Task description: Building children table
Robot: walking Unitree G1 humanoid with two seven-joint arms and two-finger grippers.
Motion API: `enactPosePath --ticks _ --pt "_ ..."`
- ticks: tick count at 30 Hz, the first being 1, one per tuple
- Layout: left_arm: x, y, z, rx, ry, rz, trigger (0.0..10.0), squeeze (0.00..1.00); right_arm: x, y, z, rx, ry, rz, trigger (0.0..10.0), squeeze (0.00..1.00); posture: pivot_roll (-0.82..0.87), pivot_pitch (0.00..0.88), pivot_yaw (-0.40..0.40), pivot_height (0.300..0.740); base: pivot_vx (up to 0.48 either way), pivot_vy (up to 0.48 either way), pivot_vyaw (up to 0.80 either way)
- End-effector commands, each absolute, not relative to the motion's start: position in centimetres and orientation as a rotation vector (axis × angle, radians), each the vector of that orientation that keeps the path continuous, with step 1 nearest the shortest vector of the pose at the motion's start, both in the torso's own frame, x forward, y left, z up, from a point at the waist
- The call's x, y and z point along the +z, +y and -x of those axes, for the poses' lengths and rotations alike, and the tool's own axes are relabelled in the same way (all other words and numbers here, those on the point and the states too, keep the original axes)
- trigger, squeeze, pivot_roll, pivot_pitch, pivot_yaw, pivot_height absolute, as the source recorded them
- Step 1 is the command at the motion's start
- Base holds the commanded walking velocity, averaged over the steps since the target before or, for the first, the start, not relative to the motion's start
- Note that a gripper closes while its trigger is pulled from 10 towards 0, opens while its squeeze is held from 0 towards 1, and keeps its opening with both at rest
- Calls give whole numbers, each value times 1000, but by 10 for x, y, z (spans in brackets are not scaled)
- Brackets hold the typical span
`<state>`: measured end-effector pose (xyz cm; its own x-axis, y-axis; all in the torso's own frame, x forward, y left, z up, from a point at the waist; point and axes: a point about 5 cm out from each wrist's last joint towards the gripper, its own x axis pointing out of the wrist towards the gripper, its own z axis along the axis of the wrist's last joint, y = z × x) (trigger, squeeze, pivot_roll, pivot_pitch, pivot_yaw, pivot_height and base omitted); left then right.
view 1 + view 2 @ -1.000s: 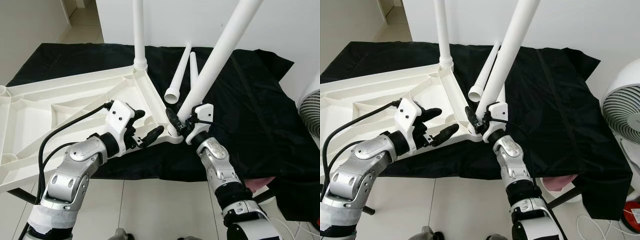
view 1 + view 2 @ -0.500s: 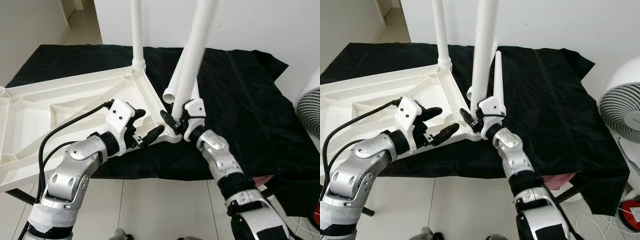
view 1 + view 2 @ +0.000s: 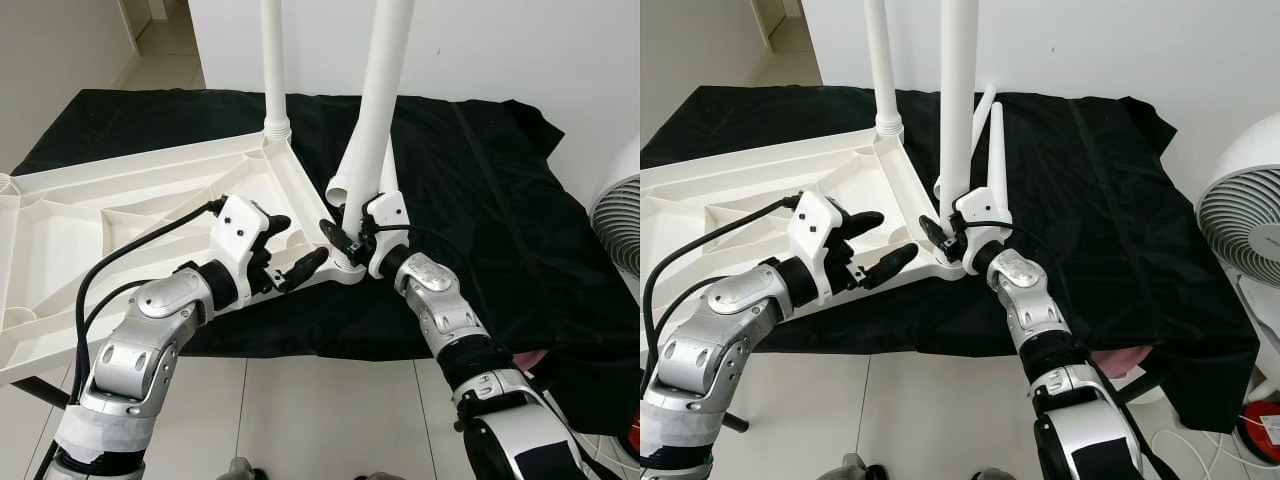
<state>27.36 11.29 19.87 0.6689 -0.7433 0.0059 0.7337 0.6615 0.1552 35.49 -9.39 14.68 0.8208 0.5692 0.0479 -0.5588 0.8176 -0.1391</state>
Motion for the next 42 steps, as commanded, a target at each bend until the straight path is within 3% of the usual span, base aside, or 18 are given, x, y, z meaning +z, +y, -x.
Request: enactPosePath --ticks 1,13,22,42 --pt "199 117 -276 -801 -61 -149 10000 0 116 -109 -352 472 52 107 10000 0 -49 69 29 740 0 0 0" --pt "198 115 -276 -810 -61 -149 10000 0 115 -139 -365 152 90 49 10000 0 -54 68 32 740 0 0 0" --pt "199 114 -276 -812 -64 -147 10000 0 115 -146 -367 20 96 65 10000 0 -54 67 29 740 0 0 0" --pt "198 113 -277 -805 -70 -144 10000 0 120 -103 -359 -20 37 -17 10000 0 -51 44 10 740 0 0 0"
